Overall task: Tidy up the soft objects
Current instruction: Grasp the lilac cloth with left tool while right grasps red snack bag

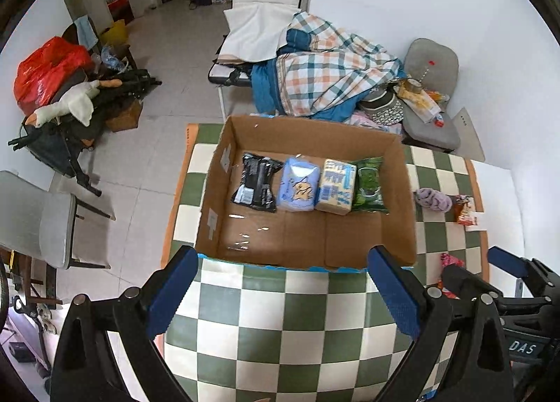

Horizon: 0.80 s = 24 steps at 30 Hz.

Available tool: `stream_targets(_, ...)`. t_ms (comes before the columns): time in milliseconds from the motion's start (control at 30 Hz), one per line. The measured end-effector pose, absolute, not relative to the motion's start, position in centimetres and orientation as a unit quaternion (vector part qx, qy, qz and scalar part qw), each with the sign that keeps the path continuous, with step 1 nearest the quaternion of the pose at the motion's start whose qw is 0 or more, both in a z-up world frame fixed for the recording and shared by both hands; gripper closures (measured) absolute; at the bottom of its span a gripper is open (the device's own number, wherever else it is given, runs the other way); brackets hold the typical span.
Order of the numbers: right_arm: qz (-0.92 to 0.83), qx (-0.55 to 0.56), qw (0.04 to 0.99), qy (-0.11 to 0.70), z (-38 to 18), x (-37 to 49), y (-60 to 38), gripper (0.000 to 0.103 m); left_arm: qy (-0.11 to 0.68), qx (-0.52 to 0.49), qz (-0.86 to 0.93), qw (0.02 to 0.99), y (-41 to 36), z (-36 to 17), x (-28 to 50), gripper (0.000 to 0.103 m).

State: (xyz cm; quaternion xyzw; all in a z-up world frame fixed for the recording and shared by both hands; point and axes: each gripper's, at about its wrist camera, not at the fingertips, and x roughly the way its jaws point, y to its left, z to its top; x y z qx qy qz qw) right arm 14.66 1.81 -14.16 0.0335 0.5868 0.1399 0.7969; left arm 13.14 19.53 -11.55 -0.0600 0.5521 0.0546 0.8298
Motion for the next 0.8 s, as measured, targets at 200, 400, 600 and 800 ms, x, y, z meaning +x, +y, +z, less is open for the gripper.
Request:
stream_targets(200, 0.104, 0.074, 0.793, 0.596, -15.0, 14.5, -3.7, 0.000, 0.545, 0.001, 0.032, 0.838, 13.7, -10.8, 14.2, 0.004)
stream_targets(400, -0.004, 0.122, 0.767, 0.630, -20.6, 14.9, -14.5, 0.000, 0.561, 0.097, -0.012, 0.822, 4.1, -14.6, 17.8, 0.004)
stream_targets(600, -0.074, 0.188, 0.700, 0.685, -30.0, 15.4, -23.7, 0.000, 0.575, 0.243, -0.085, 0.776, -7.2, -21.3, 23.7, 0.004)
stream_targets(800, -0.089, 0.211, 0.656, 0.719, -37.6, 16.1, -26.9, 0.003, 0.625, 0.323, -0.141, 0.696, -14.7, -29.7, 30.0, 0.004)
